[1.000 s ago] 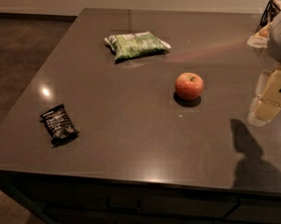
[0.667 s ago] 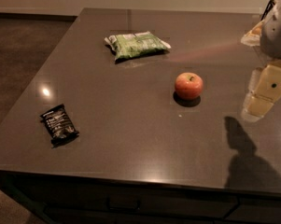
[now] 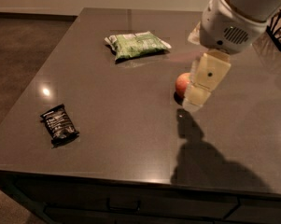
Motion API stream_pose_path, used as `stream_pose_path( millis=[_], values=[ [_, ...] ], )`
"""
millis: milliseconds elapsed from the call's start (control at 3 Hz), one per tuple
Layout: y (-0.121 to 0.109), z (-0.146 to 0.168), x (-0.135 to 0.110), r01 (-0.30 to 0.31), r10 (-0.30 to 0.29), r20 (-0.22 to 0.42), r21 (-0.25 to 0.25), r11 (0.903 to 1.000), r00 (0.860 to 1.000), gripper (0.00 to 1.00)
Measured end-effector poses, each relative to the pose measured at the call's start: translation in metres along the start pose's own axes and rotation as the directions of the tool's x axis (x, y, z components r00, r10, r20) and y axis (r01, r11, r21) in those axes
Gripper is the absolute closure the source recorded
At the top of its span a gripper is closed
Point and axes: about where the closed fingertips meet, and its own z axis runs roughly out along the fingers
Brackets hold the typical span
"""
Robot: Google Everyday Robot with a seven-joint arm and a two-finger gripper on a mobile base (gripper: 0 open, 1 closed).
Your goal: Move rxbar chocolate near green jalapeno chip bag
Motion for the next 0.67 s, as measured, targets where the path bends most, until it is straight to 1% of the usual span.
stream_pose_path(
  millis=[333, 667],
  values=[
    [0.013, 0.020, -0.057, 0.011, -0.009, 0.049, -0.051, 0.9987, 0.999, 0.00],
    [0.030, 0.044, -0.103, 0.011, -0.006, 0.063, -0.080, 0.9968, 0.998, 0.00]
  ],
)
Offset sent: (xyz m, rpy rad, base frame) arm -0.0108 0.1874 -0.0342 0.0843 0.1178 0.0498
